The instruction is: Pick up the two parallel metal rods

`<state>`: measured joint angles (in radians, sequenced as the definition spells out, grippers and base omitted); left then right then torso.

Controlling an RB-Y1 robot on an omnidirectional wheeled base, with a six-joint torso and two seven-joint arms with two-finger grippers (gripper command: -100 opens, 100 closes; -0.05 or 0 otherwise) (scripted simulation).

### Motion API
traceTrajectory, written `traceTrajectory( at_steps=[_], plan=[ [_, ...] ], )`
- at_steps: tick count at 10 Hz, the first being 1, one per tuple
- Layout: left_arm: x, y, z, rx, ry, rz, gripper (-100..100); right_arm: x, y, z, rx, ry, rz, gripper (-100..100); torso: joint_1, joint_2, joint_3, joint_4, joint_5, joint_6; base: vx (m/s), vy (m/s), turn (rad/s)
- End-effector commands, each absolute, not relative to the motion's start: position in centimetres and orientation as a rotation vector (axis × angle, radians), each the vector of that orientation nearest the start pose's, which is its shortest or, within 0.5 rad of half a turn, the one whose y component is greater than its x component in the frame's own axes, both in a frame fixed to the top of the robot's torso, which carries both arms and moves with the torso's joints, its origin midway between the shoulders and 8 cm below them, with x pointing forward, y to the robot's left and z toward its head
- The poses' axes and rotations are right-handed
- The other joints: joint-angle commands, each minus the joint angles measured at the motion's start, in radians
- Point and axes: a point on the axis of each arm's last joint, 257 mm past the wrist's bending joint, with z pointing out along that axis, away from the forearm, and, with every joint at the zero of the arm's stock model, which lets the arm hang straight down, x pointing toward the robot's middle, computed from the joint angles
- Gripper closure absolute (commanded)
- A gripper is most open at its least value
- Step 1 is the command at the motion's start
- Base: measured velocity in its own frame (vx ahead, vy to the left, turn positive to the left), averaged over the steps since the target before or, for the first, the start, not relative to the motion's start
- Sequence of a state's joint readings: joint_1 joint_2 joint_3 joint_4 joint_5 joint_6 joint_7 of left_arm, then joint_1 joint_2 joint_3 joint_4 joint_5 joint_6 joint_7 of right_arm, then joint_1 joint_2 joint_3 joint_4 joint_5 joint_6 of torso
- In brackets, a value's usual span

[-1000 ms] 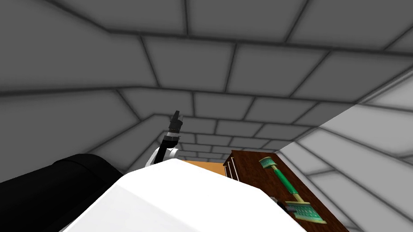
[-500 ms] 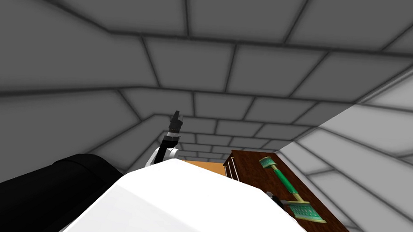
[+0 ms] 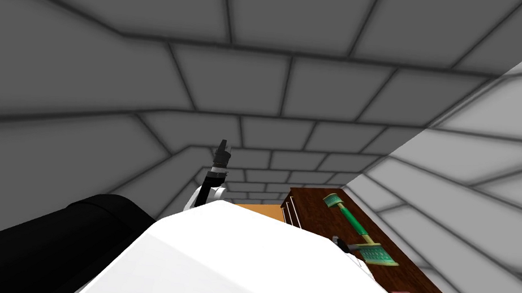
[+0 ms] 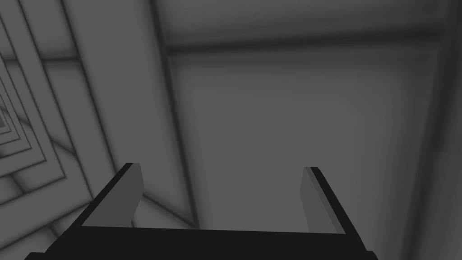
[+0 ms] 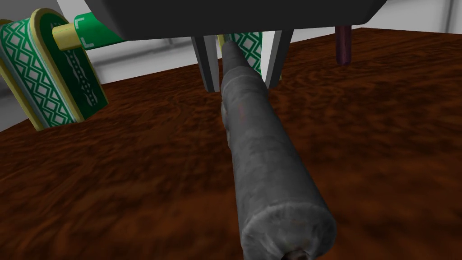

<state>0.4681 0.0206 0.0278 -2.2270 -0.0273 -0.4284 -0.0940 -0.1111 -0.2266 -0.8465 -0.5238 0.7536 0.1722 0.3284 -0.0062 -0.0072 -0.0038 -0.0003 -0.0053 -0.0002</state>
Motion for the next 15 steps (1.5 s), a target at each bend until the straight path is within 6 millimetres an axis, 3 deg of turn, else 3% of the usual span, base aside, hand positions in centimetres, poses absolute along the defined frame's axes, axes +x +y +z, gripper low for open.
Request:
traceTrajectory(
  at_steps=[1, 3, 8, 9, 15],
  plan=[
    [36.7, 28.6, -0.3, -0.661, 0.731, -1.158, 0, 22.1, -56.6, -58.8, 1.578, 1.95, -0.349, 100, 0.0, 0.0, 0.0, 0.0, 0.0, 0.0, 0.0, 0.0, 0.0],
    [36.7, 28.6, -0.3, -0.661, 0.731, -1.158, 0, 21.4, -57.7, -58.4, 1.603, 1.944, -0.396, 100, 0.0, 0.001, 0.0, -0.002, 0.002, 0.005, 0.015, 0.011, -0.269],
    [36.7, 28.6, -0.3, -0.661, 0.731, -1.158, 0, 23.9, -55.5, -58.7, 1.537, 1.989, -0.351, 100, 0.0, 0.0, 0.0, 0.0, 0.001, 0.001, 0.0, 0.0, 0.012],
    [36.7, 28.6, -0.3, -0.661, 0.731, -1.158, 0, 23.1, -56.8, -58.2, 1.525, 2.007, -0.425, 100, 0.0, 0.0, 0.0, 0.0, 0.001, 0.001, 0.017, 0.012, -0.249],
    [36.7, 28.6, -0.3, -0.661, 0.731, -1.158, 0, 25.3, -54.4, -58.6, 1.491, 2.019, -0.366, 100, 0.001, 0.001, 0.0, 0.0, 0.001, 0.002, 0.001, 0.002, -0.037]
  ],
)
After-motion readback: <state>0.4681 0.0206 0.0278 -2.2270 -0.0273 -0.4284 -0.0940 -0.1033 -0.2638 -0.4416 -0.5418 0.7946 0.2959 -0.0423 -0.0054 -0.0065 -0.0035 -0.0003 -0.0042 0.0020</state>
